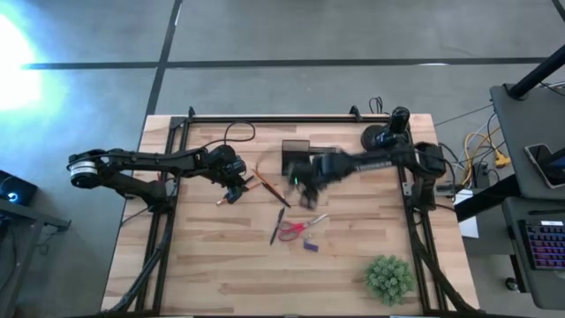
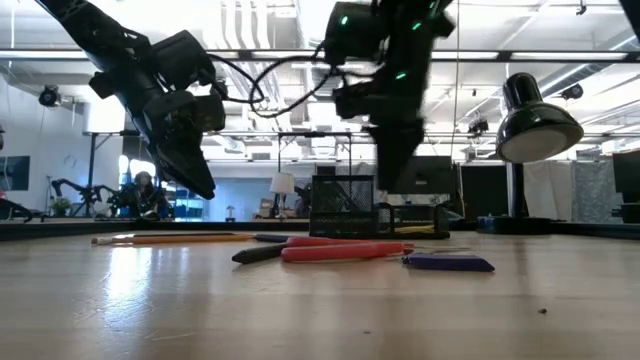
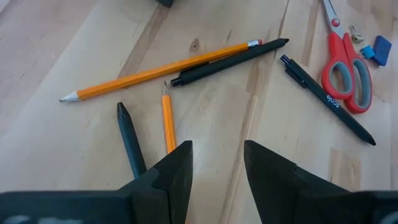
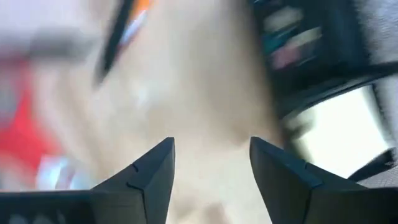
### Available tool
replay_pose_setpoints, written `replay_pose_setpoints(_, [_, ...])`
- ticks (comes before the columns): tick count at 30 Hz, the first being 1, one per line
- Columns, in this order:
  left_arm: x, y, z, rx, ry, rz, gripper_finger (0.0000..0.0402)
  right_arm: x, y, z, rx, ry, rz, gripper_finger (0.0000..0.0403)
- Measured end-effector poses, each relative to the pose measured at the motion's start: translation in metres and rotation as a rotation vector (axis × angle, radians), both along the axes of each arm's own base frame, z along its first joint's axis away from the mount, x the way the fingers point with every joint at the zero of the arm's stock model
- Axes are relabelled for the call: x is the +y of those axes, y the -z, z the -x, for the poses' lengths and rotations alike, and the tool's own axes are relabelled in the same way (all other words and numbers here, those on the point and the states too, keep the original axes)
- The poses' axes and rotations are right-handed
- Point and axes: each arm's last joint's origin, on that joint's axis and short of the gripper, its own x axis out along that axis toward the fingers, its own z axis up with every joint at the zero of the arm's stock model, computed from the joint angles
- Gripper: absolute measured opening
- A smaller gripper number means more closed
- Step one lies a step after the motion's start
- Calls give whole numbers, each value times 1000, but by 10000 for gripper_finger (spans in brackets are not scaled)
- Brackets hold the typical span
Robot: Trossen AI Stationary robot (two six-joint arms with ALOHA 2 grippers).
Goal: Pick and place office supplies into organizer
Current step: Put the yellow binder clip into the desk organizer
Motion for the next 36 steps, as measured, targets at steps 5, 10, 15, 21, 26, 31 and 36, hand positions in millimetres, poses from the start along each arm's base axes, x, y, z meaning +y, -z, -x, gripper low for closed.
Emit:
replay_pose_setpoints(5, [0, 0, 0, 0, 2, -2, 129, 71, 8, 9, 38, -263, -58, 189])
replay_pose_setpoints(10, [0, 0, 0, -1, 3, -2, 129, 117, 10, 11, -26, -390, -66, 180])
replay_pose_setpoints(15, [0, 0, 0, -1, 4, -4, 129, 126, 14, 11, -66, -441, -57, 173])
replay_pose_setpoints(21, [0, 0, 0, -1, 5, -4, 129, 128, 25, 12, -100, -456, -105, 171])
replay_pose_setpoints(26, [0, 0, 0, -1, 4, -4, 129, 130, 37, 17, -96, -549, -109, 169])
replay_pose_setpoints(31, [0, 0, 0, -1, 4, -4, 129, 126, 47, 21, -90, -594, -91, 168])
replay_pose_setpoints(36, [0, 0, 0, -1, 3, -4, 129, 126, 50, 20, -119, -655, -66, 166])
